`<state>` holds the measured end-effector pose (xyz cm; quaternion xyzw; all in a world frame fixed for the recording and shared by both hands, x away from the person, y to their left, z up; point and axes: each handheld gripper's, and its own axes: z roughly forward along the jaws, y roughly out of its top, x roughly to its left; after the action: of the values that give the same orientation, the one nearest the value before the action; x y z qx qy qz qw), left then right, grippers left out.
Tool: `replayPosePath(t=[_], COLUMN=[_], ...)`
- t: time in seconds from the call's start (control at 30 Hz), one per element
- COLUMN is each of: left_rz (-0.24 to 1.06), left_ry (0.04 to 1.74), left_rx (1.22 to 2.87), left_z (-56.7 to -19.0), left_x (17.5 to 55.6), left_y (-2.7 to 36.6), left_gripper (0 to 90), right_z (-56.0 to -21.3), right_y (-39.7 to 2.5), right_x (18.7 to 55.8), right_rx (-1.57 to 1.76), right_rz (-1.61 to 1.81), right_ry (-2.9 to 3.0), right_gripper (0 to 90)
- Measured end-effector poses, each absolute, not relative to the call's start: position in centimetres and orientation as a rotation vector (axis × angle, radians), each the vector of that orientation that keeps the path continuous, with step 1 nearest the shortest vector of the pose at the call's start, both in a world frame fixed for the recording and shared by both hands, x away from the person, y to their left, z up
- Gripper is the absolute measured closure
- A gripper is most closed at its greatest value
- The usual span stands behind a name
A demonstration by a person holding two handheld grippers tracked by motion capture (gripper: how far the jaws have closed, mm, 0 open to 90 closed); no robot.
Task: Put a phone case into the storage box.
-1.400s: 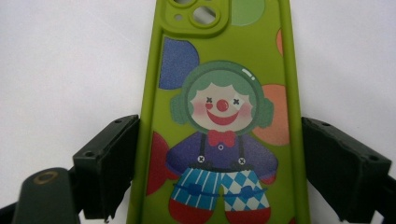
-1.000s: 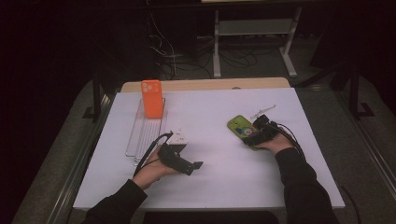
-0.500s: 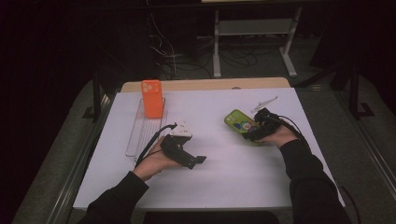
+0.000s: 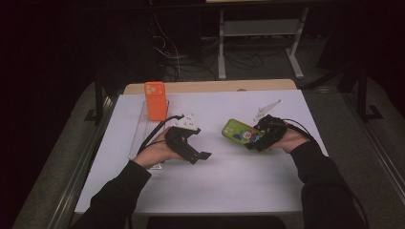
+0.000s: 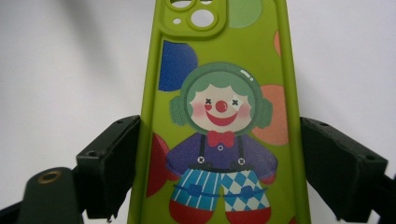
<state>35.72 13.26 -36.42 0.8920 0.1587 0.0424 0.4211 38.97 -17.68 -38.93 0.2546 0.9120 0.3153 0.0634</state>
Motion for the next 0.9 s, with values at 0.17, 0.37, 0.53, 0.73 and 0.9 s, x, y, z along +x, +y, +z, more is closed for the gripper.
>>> replayPosePath(t=[0.17,0.37,0.53,0.73,0.9], left_rz=[0.086,0.078,0.030,0.010,-0.013], left_ry=[0.326,0.247,0.179,0.095,0.048], left_rx=[2.236,2.260,2.276,2.323,2.352], left_z=[-35.4,-34.6,-34.7,-35.2,-35.7], left_x=[36.0,36.3,36.2,35.7,35.4], left_y=[13.2,13.0,12.7,11.7,11.1], left_gripper=[0.7,0.8,0.8,0.8,0.8], right_z=[-38.8,-38.1,-37.6,-37.4,-37.3], right_y=[-16.7,-14.9,-13.4,-12.1,-11.2], right_x=[38.1,37.0,36.3,35.4,35.0], right_rx=[0.599,0.439,0.324,0.253,0.197], right_rz=[0.987,1.030,1.043,1.024,1.023], right_ry=[2.833,2.884,2.913,2.943,2.958], right_gripper=[15.3,15.3,15.2,15.2,15.2])
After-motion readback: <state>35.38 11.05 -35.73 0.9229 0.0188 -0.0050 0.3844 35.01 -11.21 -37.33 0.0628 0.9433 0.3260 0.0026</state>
